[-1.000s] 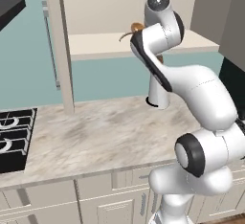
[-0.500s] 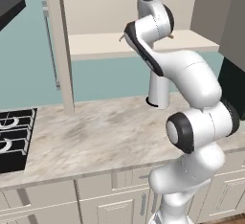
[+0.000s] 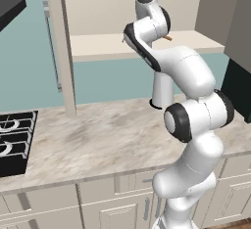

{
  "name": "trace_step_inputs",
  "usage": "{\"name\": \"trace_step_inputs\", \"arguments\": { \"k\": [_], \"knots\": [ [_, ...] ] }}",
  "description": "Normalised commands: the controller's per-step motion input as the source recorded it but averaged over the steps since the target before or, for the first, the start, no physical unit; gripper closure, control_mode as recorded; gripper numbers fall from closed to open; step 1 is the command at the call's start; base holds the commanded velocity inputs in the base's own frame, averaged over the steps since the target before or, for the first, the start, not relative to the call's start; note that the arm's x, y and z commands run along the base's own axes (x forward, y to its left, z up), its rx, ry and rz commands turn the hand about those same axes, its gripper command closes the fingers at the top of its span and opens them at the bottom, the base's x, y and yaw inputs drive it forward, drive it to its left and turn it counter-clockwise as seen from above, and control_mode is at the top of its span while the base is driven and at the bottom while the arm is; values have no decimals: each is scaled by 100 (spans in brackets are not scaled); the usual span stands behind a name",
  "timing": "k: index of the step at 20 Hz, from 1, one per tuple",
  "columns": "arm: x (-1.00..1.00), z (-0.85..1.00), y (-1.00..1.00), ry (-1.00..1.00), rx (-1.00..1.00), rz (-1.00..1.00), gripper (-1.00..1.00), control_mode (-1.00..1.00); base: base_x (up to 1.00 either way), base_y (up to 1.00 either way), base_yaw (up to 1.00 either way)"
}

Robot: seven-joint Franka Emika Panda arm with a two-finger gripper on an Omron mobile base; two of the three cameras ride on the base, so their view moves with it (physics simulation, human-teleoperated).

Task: Organize the utensils by type. Pick up the wooden spoons from the counter and place them in the open cabinet. Then pick up the metallic utensils from the counter and place them in the open drawer.

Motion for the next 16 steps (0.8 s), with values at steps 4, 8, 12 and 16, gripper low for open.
{"name": "trace_step_inputs", "arguments": {
  "k": [4,8,12,16],
  "knots": [
    [43,-15,3,0,2,0,100,-100,0,0,0],
    [47,-8,2,0,2,0,100,-100,0,0,0],
    [56,-7,3,0,1,0,100,-100,0,0,0],
    [59,-4,5,0,1,0,100,-100,0,0,0]
  ]
}}
